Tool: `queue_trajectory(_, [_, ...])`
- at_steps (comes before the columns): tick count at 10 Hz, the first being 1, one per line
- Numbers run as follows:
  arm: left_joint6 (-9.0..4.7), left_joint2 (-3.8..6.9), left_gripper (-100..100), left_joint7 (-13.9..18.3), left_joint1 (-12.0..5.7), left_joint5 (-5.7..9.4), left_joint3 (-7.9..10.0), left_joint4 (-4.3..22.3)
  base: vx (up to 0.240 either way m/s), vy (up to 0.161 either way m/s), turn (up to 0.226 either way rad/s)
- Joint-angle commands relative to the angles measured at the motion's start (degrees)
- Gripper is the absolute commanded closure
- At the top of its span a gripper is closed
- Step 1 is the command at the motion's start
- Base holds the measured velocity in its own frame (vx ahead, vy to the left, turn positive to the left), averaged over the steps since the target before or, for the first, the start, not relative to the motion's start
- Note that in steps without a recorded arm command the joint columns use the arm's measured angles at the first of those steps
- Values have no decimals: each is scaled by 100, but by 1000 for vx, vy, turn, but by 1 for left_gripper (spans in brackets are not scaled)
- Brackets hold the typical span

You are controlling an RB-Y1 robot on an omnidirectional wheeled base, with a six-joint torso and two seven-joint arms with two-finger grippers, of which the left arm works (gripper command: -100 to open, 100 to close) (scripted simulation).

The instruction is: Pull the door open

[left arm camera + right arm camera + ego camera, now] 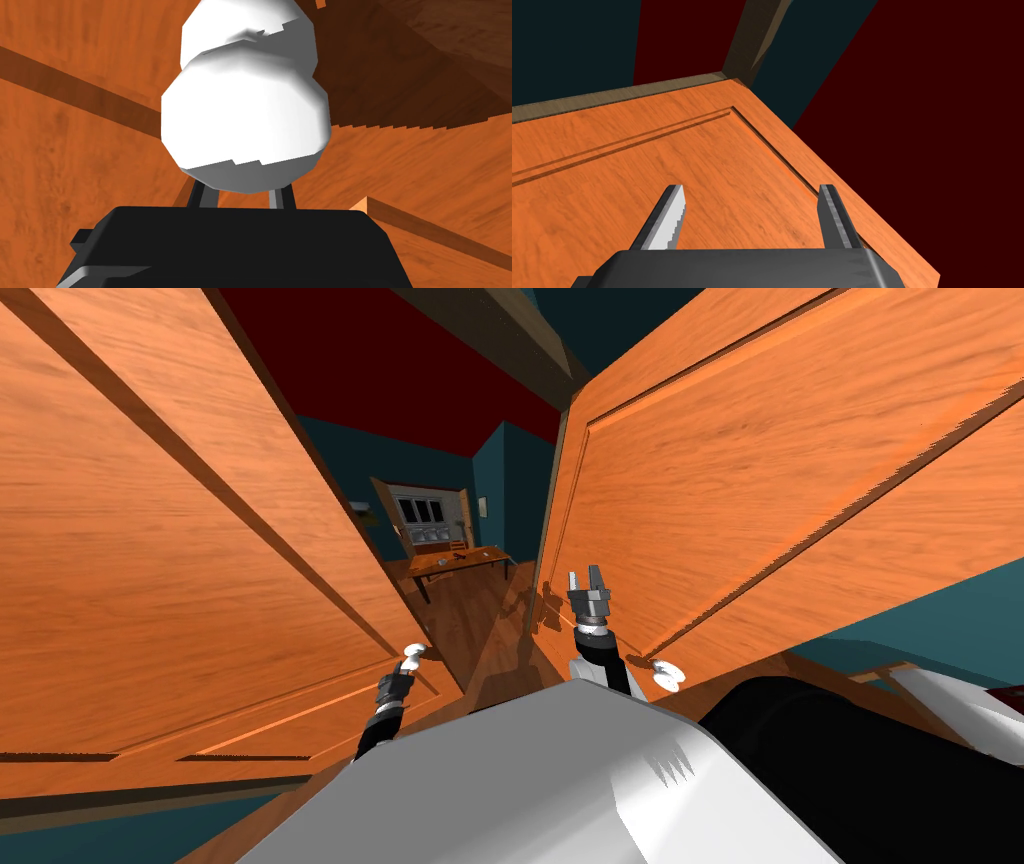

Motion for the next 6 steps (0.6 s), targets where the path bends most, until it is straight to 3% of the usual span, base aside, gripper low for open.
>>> queue_trajectory(1, [-64,-51,100,242,-87,19,-91,-50,-48,27,-47])
queue_trajectory(4, [-44,-43,100,672,-109,189,-165,-43,-47,13,-62])
queue_trajectory(6, [-44,-43,100,717,-109,189,-165,-43,-27,1,-11])
